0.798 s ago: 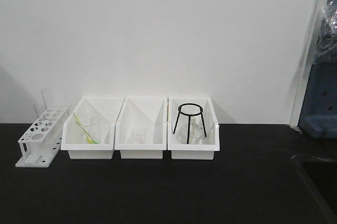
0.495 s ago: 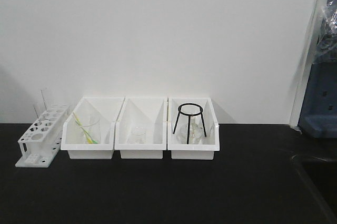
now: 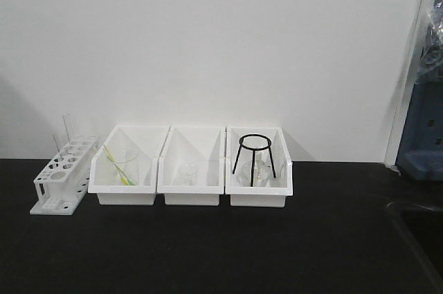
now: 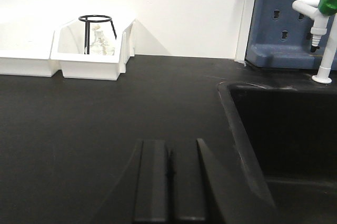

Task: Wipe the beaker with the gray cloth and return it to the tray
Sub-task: 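Drive the base from the bins to the counter with the cloth and tray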

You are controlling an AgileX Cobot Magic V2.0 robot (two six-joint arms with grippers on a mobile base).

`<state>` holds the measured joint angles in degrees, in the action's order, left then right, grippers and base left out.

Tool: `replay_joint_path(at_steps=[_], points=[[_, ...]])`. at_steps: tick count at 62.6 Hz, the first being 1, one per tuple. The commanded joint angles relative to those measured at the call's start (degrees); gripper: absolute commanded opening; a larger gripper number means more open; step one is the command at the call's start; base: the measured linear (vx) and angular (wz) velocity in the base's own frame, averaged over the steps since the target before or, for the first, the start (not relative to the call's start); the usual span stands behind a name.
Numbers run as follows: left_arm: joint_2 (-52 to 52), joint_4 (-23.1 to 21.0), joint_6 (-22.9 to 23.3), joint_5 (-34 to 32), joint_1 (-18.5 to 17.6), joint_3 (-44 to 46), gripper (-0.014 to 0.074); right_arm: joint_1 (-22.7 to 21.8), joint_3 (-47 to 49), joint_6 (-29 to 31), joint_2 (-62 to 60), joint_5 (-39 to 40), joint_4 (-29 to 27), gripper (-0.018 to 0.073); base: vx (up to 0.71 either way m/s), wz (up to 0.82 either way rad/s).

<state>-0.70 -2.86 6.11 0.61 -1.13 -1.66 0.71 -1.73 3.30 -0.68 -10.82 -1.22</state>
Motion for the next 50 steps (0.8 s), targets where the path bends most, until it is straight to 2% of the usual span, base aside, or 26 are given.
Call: replay_joint_path(at_steps=[1,27,50], points=[[-0.9,-0.5,0.3,-4.6,0.2,-1.6,-0.0006,-0.4,-0.3,0.2,-0.3,4.6,0.5,-0.0011,-0.09,0.03],[-0.9,-0.5,0.3,-4.6,0.2,-1.6,-0.0006,-0.4,-0.3,0.2,-0.3,4.6,0.5,-0.0011,-0.18,-0.01],[-0.9,-0.5,0.3,-4.6,0.2,-1.6,-0.0006,-0.4,-0.3,0.2,-0.3,4.6,0.5,-0.0011,-0.34,0.08]])
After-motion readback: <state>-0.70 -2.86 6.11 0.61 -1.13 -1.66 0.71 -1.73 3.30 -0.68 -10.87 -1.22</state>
